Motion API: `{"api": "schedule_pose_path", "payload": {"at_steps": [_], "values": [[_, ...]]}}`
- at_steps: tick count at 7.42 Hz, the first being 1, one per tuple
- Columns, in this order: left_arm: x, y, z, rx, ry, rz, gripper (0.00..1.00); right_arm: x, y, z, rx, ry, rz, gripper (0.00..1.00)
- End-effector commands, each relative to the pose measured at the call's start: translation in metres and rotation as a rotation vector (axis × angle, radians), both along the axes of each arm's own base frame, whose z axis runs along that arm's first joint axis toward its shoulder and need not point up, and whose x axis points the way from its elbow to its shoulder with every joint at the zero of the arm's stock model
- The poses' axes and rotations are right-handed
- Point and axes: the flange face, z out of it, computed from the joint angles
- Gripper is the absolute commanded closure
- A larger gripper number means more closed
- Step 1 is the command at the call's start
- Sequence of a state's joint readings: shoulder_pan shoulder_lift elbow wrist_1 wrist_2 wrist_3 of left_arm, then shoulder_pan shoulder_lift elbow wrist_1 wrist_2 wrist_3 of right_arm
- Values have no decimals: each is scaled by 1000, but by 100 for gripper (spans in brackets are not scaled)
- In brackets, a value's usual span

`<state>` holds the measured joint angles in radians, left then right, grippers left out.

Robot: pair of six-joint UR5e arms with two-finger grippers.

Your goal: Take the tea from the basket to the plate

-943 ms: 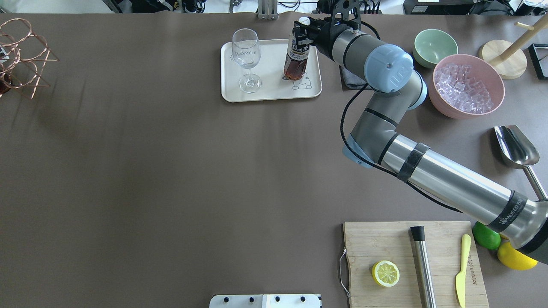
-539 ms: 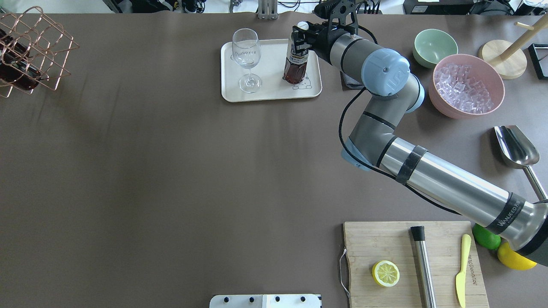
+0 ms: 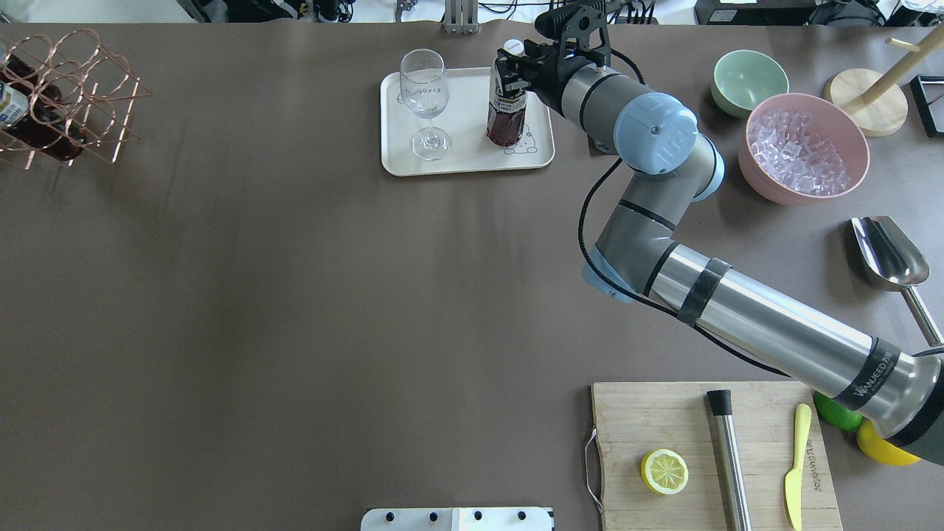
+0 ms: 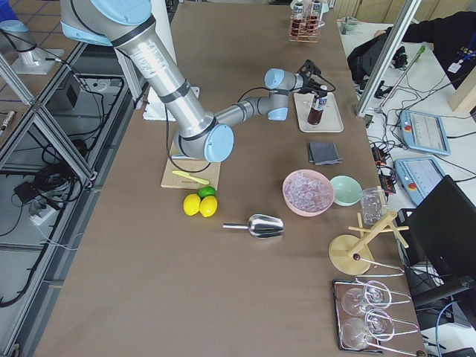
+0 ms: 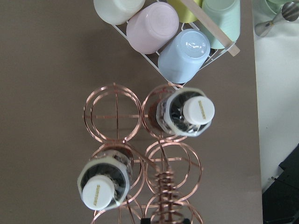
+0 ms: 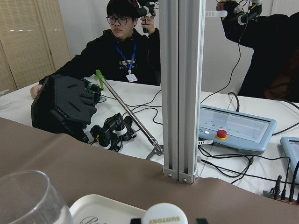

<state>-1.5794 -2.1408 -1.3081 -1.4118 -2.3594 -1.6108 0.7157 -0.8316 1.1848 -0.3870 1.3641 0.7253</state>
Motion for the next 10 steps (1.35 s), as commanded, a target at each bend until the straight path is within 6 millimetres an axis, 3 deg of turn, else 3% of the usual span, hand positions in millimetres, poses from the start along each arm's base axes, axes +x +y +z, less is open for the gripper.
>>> {"api": "schedule_pose_path", "payload": {"at_steps": [1,4,6,7,8,9,10], "values": [[3,11,29,32,1,6,2,4,5,-9,12,-12,-5,0],[-4,13,20,46,5,-4,2,35,34,-59,-29,20,-40,0],[-15,53,31,61,4,-20,2,64,67,-56,-78,60,-115,0],[-15,74,33,66,4,-22,2,90,89,-54,-122,94,-162,0],[-15,95,37,64,4,-22,2,111,106,-41,-180,134,-214,0],[-14,121,37,77,2,-23,2,135,110,-8,-252,163,-284,0],[-13,138,40,124,-8,26,2,165,106,41,-347,187,-357,0]]}}
